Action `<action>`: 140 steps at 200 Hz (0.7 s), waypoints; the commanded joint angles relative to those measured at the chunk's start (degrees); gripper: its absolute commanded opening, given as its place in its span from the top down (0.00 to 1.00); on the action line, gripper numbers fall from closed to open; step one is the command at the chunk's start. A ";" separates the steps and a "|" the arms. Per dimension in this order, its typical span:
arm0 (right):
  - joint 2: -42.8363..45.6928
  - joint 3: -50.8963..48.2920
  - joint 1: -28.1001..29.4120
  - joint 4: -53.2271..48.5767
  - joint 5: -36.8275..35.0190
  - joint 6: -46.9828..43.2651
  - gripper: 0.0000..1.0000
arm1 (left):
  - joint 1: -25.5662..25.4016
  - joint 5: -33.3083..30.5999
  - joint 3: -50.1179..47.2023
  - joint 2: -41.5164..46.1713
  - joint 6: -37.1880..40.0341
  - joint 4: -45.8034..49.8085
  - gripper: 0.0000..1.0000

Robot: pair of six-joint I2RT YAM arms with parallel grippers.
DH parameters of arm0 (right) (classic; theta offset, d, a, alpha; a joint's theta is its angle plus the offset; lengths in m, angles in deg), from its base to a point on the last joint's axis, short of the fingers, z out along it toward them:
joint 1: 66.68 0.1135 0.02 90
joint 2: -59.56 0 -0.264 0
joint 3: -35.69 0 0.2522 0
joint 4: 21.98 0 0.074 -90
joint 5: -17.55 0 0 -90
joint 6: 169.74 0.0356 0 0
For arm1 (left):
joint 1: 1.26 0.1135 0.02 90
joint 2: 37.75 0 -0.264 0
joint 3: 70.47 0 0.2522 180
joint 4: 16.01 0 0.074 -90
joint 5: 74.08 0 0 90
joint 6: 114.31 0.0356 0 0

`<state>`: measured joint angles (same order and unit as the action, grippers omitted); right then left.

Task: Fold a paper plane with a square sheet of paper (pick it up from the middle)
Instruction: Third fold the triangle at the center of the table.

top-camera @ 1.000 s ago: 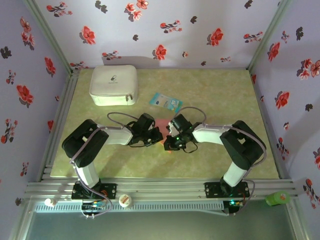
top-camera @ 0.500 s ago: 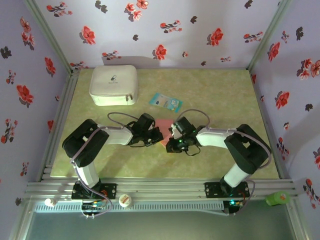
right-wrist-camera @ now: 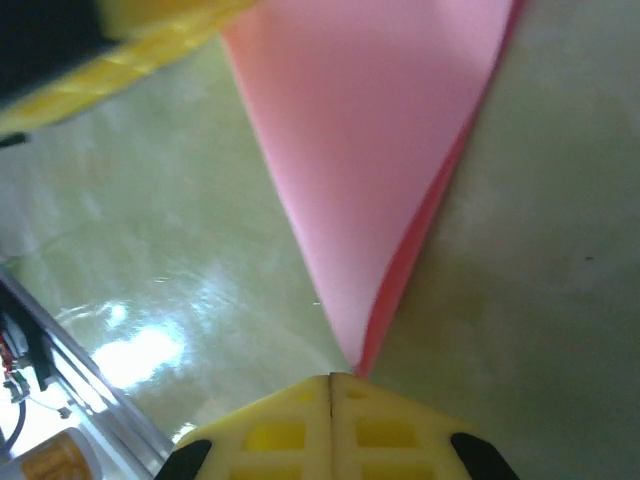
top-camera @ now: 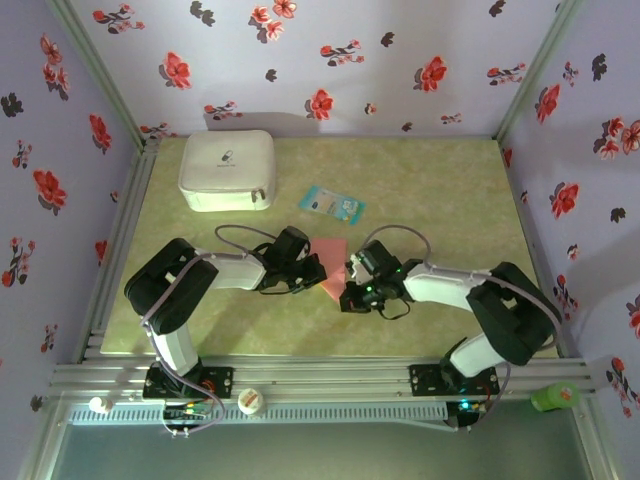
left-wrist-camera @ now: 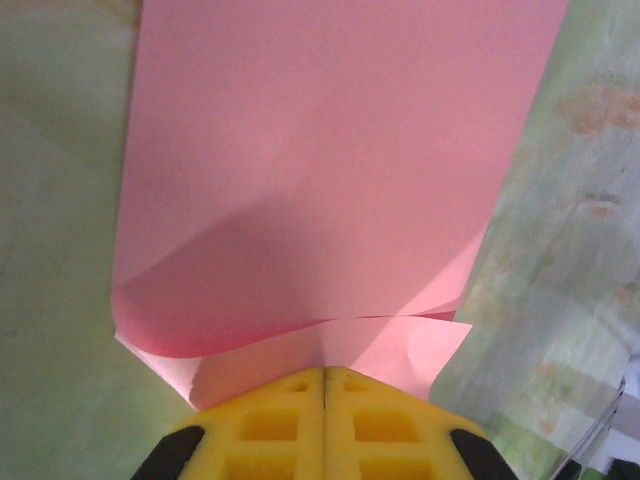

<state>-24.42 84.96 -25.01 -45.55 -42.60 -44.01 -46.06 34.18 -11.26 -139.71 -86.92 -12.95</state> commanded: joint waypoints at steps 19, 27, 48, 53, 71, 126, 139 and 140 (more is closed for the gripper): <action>4.90 1.47 -0.83 2.87 0.32 4.68 0.98 | 0.15 -2.79 -0.14 -2.23 2.67 6.02 1.00; 3.32 2.92 -1.21 2.41 1.05 4.71 0.98 | 0.03 -2.73 -0.14 -2.12 2.50 5.95 1.00; -0.47 5.57 -1.50 2.92 0.72 5.98 0.99 | 0.06 -2.77 -0.51 -1.69 2.56 5.63 1.00; -1.69 6.12 -1.71 2.42 -0.42 6.39 0.99 | 0.06 -2.72 -0.66 -1.75 2.49 5.37 1.00; -5.75 8.22 -2.55 2.32 -0.24 7.02 0.99 | 0.02 -2.48 -0.72 -1.87 2.32 4.74 1.00; -10.82 9.93 -3.09 3.02 1.34 9.34 0.98 | -0.08 -2.17 -0.27 -2.20 2.26 4.55 1.00; -10.93 9.76 -3.09 3.37 1.46 9.52 0.98 | -0.07 -2.09 -0.27 -2.10 2.32 4.62 1.00; -10.93 9.76 -3.09 3.34 1.45 9.57 0.98 | -0.05 -2.09 -0.23 -2.10 2.32 4.63 1.00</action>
<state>-34.39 93.68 -27.72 -42.86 -42.21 -35.97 -46.06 34.18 -11.06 -139.71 -86.07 -12.58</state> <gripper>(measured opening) 0.047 0.053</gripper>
